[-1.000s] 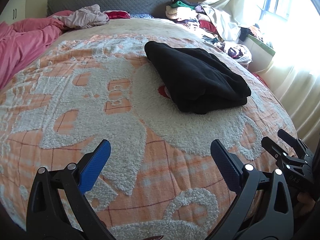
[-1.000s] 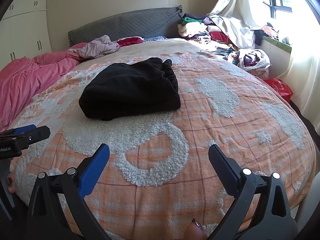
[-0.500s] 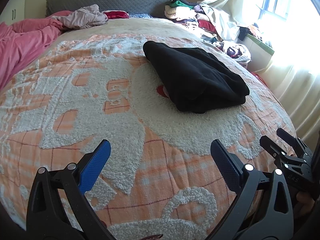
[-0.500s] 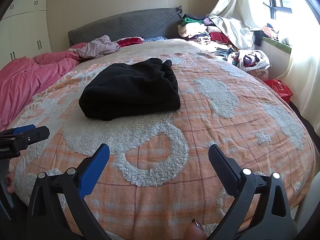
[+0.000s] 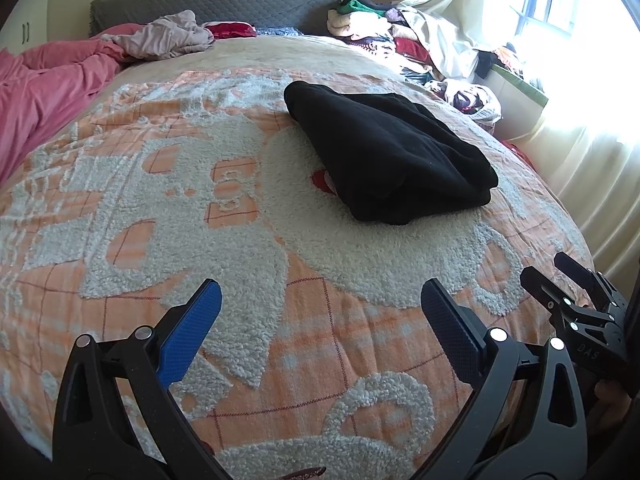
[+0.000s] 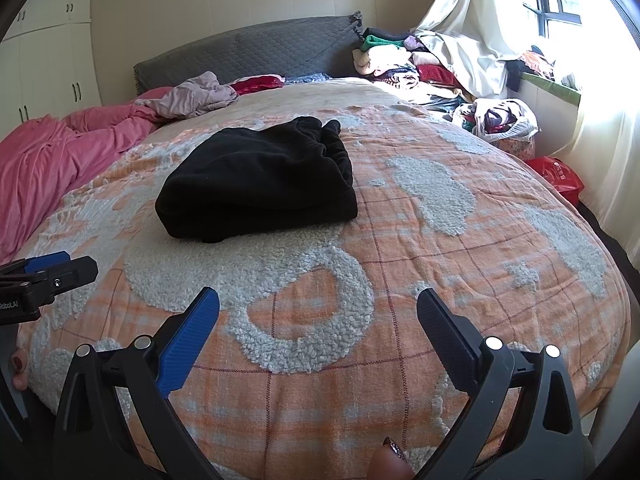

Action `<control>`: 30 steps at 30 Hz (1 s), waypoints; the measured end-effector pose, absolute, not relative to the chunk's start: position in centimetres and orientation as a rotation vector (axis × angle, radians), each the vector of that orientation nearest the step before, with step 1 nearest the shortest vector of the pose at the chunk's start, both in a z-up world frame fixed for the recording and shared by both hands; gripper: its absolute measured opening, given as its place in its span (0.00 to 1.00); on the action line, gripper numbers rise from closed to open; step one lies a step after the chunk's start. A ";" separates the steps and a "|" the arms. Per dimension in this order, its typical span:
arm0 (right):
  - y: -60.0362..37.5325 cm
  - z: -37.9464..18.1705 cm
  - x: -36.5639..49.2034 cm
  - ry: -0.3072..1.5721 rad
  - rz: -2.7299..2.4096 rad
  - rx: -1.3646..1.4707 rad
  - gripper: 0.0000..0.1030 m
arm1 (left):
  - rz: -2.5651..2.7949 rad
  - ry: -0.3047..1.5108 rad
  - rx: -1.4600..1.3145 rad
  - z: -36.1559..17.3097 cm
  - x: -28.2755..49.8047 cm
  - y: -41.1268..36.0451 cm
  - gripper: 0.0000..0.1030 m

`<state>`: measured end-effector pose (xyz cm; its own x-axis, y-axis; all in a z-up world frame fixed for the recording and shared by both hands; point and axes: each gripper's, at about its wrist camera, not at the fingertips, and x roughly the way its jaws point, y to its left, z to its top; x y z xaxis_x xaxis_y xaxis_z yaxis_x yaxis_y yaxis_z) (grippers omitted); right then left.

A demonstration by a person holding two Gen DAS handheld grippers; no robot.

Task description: Fold small clothes

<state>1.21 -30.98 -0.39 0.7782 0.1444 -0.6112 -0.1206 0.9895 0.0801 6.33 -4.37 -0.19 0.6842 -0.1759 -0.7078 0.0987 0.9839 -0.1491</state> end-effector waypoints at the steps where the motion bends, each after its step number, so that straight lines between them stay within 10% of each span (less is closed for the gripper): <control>1: -31.1 -0.4 1.3 0.664 0.143 0.036 0.96 | -0.155 0.805 -0.102 -0.2 6.3 -4.4 0.91; 21: -32.9 0.4 0.9 0.628 0.045 0.092 0.96 | -0.150 0.824 -0.076 -0.4 6.0 -4.4 0.91; 30: -49.9 5.4 -4.8 0.489 -0.512 0.282 0.96 | 0.066 0.879 -0.179 -0.4 7.6 7.9 0.91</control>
